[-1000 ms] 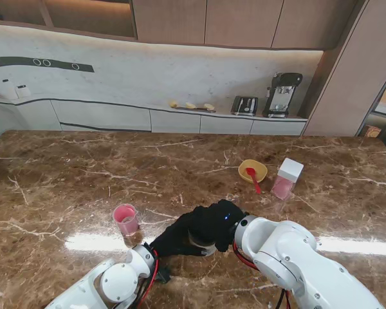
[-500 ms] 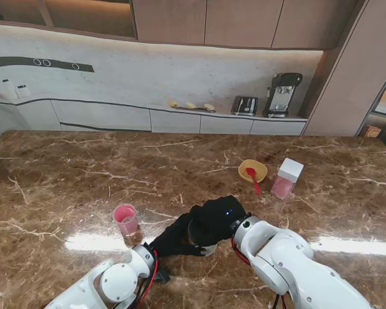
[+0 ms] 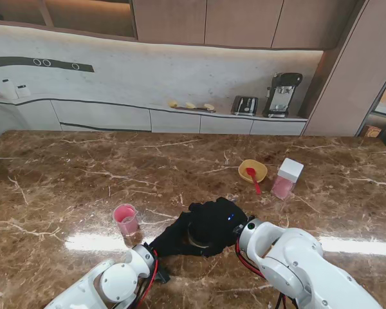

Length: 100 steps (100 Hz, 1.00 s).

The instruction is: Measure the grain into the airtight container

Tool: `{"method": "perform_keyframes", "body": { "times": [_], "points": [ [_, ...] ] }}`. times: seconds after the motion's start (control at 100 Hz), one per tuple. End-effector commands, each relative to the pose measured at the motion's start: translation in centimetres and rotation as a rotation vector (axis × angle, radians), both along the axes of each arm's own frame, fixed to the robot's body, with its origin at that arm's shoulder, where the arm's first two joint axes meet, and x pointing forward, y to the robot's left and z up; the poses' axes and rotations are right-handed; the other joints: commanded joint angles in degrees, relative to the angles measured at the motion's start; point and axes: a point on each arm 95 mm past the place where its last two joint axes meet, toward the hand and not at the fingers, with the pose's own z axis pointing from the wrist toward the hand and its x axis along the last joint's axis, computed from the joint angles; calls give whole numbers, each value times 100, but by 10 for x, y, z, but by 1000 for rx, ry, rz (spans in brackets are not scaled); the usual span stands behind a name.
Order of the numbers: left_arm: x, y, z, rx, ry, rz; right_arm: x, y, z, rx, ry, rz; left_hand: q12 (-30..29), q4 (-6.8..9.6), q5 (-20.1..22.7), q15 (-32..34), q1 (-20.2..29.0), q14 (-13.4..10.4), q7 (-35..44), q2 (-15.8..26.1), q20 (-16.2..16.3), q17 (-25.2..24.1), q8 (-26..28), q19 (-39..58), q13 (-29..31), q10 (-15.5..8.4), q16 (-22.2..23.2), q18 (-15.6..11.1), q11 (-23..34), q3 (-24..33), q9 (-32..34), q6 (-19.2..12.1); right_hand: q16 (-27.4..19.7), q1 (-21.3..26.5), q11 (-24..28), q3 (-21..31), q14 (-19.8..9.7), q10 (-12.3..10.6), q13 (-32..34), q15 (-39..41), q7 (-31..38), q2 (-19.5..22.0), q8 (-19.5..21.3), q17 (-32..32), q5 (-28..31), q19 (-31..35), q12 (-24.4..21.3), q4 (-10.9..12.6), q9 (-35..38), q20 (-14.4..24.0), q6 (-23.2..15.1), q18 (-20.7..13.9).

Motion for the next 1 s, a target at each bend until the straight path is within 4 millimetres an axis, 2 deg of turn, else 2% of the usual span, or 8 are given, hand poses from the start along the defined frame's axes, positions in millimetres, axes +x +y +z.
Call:
{"method": "perform_keyframes", "body": {
  "times": [0.0, 0.04, 0.12, 0.19, 0.34, 0.45, 0.63, 0.99],
  "points": [
    [-11, 7, -18, 37, 48, 2, 3, -3, 0, -47, -22, 11, 46, 65, 646, -113, 243, 899, 965, 743, 93, 363, 337, 609, -68, -11, 62, 1435, -18, 438, -136, -586, -142, 614, -107, -34, 136, 116, -243, -48, -149, -268, -111, -100, -110, -212, -139, 185, -254, 138, -225, 226],
    [-11, 7, -18, 36, 48, 2, 4, -3, -1, -54, 8, 15, 48, 65, 651, -112, 243, 901, 968, 747, 94, 364, 338, 610, -67, -12, 65, 1431, -17, 440, -135, -588, -179, 865, -88, 252, 157, 122, -325, -59, -108, -379, -89, -99, -115, -310, -143, 112, -327, 116, -317, 213],
    [-11, 7, -18, 36, 48, 2, 6, -3, -5, -73, 41, 21, 50, 64, 661, -112, 237, 910, 975, 748, 97, 363, 340, 612, -69, -13, 68, 1431, -18, 435, -136, -591, -191, 800, 15, 2053, 181, 130, -315, 3, 54, -1033, 27, 28, -104, -365, -113, -198, -380, 78, -482, 142],
    [-11, 7, -18, 35, 48, 3, 8, -2, -11, -78, 55, 20, 50, 64, 653, -111, 240, 905, 971, 748, 101, 363, 339, 616, -68, -17, 72, 1429, -19, 435, -135, -589, -177, 868, 87, 2315, 164, 109, -288, 47, 121, -1059, 99, 119, -106, -336, -84, -255, -413, 53, -587, 110],
    [-11, 7, -18, 34, 49, 1, 11, 0, -18, -100, 63, 20, 47, 64, 645, -114, 236, 898, 963, 760, 103, 361, 336, 616, -70, -16, 73, 1428, -24, 427, -138, -595, 74, 975, 495, 2467, 47, -9, 167, 438, 439, -1032, 382, 537, 116, -1, 125, -298, -170, 70, -780, -53],
    [-11, 7, -18, 34, 48, 2, 13, 1, -22, -96, 38, 19, 41, 64, 639, -117, 239, 893, 956, 765, 101, 361, 332, 613, -66, -28, 68, 1427, -26, 419, -132, -596, 764, 917, 1169, 2490, -207, -202, 771, 1251, 946, -960, 844, 1080, 430, 598, 696, -329, 310, 155, -920, -266],
    [-11, 7, -18, 34, 48, 2, 16, 3, -30, -11, 3, -6, 33, 64, 645, -121, 249, 885, 954, 769, 95, 362, 332, 606, -68, -21, 56, 1423, -29, 403, -134, -598, 1607, 351, 2117, 2346, -394, -383, 2166, 2704, 2004, -342, 1304, 2379, 1394, 1974, 1591, -347, 1885, 265, -874, -534],
    [-11, 7, -18, 39, 53, -3, 15, 9, -47, 102, -40, -69, 26, 73, 906, -121, 295, 880, 1048, 788, 76, 364, 365, 592, -68, -31, 47, 1429, -28, 407, -135, -450, 1551, -460, 2513, 2161, -341, -232, 4012, 3553, 2693, 359, 1028, 4010, 2021, 3374, 1593, -312, 3200, -240, -153, -703]
  ]
}}
